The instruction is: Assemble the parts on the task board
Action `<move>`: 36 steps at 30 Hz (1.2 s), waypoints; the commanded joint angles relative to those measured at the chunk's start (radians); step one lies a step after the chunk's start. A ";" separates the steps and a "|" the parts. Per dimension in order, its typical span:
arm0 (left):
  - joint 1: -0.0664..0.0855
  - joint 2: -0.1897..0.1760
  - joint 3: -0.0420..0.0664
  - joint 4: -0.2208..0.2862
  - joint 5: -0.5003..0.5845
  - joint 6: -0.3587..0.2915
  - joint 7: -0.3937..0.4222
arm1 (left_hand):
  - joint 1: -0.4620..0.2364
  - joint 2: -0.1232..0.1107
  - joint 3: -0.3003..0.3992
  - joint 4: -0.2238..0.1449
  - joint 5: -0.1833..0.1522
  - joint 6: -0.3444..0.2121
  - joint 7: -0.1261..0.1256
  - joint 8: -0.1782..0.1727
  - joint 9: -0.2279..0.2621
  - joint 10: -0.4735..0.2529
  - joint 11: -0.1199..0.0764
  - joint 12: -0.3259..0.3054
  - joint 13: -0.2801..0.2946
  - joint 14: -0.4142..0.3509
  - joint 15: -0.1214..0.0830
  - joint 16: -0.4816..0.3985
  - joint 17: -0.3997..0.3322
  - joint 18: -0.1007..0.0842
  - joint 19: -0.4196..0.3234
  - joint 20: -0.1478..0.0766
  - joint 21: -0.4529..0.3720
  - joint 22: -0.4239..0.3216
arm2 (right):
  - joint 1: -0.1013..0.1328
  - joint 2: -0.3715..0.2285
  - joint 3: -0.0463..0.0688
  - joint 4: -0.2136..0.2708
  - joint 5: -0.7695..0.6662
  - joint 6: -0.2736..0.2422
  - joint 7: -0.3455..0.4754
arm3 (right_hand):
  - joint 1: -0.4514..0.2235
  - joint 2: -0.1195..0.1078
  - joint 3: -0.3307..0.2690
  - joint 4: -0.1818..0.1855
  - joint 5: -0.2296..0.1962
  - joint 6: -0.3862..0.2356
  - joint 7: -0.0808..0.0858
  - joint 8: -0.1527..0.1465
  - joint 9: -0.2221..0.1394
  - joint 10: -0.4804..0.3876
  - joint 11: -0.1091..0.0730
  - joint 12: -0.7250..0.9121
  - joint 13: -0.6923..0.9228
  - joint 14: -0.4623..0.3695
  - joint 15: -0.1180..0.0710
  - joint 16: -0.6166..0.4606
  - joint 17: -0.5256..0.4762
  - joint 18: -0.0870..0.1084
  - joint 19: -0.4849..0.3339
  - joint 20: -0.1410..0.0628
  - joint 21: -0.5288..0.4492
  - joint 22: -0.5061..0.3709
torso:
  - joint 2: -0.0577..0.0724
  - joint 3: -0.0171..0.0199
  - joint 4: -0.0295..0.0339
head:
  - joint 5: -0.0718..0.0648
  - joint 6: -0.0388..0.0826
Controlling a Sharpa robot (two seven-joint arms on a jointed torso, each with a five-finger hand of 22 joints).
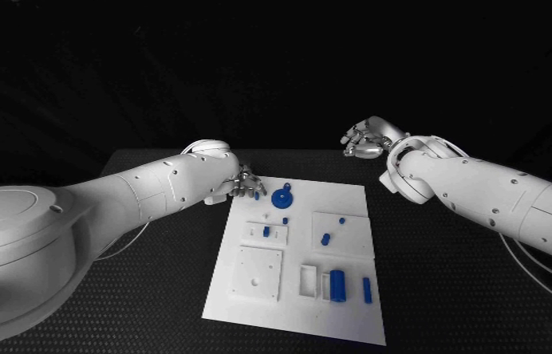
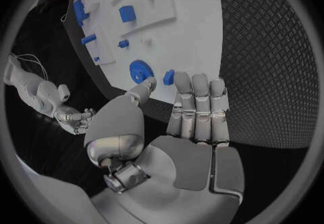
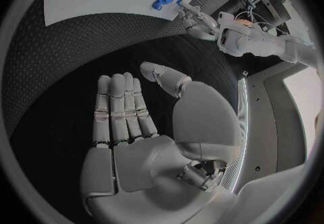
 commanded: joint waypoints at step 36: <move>0.000 0.010 0.000 -0.022 0.045 0.018 0.027 | 0.114 0.179 0.020 -0.135 0.001 0.103 -0.028 0.065 0.004 0.033 -0.026 -0.022 0.001 0.005 0.008 0.016 -0.016 -0.012 0.001 -0.080 -0.024 0.023 | 0.000 0.008 0.000 -0.002 -0.003 0.012 0.008 | -0.004 0.006 -0.006 -0.003 0.006 -0.006 0.003 0.005 -0.002 0.002 0.005 0.008 -0.003 -0.004 0.001 0.008 -0.004 -0.001 -0.003 0.005 -0.004 0.022 | 0.001 -0.0007 0.0004 | 0.000 -0.004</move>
